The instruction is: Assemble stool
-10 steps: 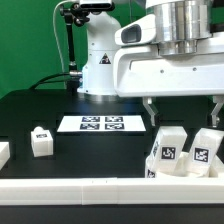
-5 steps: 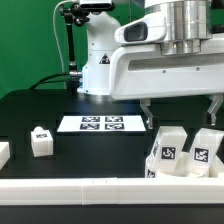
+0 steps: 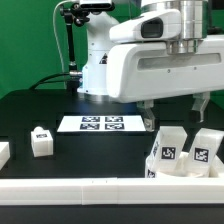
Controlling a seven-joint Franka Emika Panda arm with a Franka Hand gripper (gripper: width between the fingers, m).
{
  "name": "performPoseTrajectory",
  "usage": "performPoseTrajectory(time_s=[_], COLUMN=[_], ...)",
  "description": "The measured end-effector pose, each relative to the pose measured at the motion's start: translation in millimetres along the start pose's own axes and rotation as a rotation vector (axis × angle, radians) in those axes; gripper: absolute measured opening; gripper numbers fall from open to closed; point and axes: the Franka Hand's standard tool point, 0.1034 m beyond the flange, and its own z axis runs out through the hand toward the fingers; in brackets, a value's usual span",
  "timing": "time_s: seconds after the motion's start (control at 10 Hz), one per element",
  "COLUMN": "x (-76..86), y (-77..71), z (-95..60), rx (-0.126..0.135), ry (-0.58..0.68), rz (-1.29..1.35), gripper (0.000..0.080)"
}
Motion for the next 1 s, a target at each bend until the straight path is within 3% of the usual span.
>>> performPoseTrajectory(time_s=[0.5,1.0], x=[-3.9,-5.9], y=[2.9,6.6], z=[1.7,10.0], rx=[-0.017,-0.051], ry=[-0.025,-0.079], rz=[-0.288,-0.727], gripper=[0.0649,0.0649])
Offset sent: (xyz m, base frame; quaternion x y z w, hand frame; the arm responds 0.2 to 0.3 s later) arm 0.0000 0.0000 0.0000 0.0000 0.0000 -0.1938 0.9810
